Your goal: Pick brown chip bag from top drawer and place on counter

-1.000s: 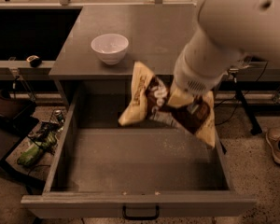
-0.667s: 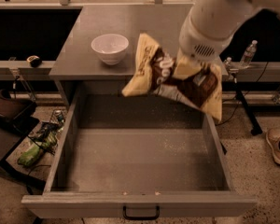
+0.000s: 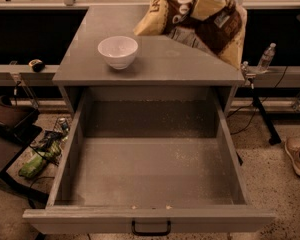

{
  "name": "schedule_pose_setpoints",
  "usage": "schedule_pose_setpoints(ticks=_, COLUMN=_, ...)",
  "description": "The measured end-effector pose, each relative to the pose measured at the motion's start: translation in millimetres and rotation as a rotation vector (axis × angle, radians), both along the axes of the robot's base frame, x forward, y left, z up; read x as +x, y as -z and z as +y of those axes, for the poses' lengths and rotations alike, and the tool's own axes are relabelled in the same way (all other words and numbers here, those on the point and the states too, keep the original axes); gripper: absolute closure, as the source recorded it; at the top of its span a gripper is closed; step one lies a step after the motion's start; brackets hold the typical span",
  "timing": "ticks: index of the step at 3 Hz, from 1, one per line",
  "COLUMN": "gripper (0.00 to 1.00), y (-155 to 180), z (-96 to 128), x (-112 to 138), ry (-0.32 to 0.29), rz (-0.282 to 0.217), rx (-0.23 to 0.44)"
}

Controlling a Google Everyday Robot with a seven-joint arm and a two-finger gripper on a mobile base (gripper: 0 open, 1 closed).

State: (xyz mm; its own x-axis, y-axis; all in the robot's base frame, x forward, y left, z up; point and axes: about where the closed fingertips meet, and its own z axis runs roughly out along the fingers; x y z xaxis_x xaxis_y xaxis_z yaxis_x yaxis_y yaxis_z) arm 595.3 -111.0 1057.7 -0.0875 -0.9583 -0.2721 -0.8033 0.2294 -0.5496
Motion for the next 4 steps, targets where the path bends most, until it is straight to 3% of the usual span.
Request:
schedule_pose_setpoints(ticks=1, gripper=1.00, y=-17.9, z=-0.5, x=1.5, ry=0.001, rz=-0.033, rx=0.016)
schedule_pose_setpoints(ticks=2, gripper=1.00, y=-17.9, z=-0.6, x=1.8, ry=0.001, rz=-0.034, rx=0.016)
schedule_pose_setpoints(ticks=3, gripper=1.00, y=-15.3, z=-14.9, x=40.2, ry=0.019, rz=-0.089, rx=0.004)
schedule_pose_setpoints(ticks=4, gripper=1.00, y=-11.8, z=-57.9, x=141.8, ry=0.110, rz=-0.211, rx=-0.049)
